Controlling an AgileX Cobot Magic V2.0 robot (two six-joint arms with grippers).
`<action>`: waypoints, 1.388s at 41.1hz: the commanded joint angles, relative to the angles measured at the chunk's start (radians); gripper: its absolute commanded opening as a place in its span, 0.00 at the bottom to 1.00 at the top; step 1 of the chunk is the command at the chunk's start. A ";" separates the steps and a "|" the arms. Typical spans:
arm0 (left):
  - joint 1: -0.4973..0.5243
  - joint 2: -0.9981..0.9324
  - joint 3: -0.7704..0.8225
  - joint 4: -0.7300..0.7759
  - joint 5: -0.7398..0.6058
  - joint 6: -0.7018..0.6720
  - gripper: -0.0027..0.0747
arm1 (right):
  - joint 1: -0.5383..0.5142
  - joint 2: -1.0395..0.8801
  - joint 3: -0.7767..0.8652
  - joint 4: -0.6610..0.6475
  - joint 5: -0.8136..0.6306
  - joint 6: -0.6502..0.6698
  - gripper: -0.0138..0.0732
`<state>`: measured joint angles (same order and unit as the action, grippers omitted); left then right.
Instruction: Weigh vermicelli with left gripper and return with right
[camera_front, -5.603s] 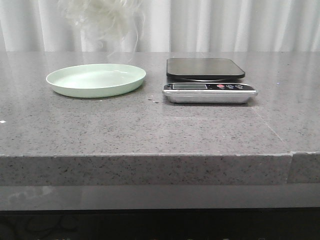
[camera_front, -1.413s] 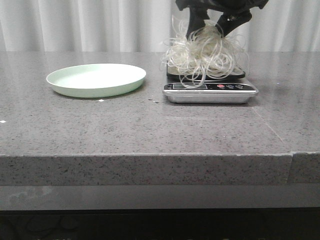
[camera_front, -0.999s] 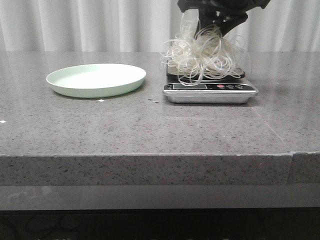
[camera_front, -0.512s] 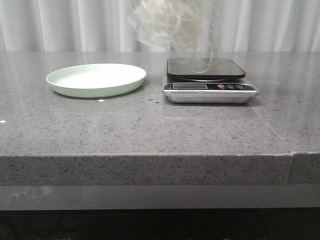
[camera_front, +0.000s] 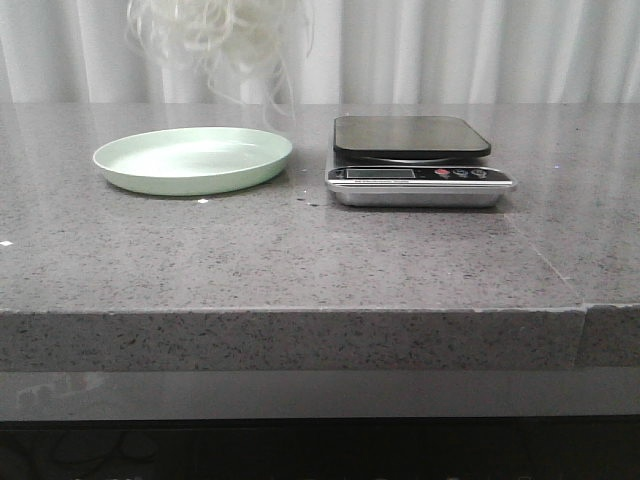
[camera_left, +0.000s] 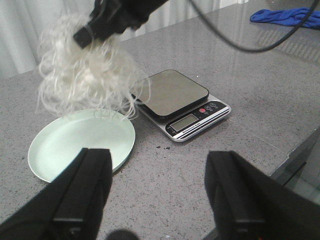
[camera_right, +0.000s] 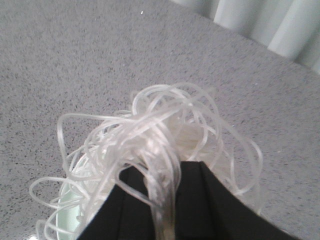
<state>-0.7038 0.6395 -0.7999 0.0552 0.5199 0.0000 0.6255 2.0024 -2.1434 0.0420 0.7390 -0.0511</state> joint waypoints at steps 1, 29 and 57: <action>-0.003 -0.003 -0.026 -0.001 -0.083 -0.011 0.64 | 0.002 -0.011 -0.064 -0.004 -0.104 -0.008 0.35; -0.003 -0.003 -0.026 -0.001 -0.084 -0.011 0.64 | 0.021 0.127 -0.078 0.008 -0.110 -0.008 0.68; -0.003 -0.003 -0.026 -0.001 -0.084 -0.011 0.64 | -0.064 -0.299 0.159 -0.055 0.147 0.051 0.69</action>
<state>-0.7038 0.6395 -0.7999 0.0552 0.5136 0.0000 0.5654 1.8191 -2.0350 0.0323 0.9355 0.0000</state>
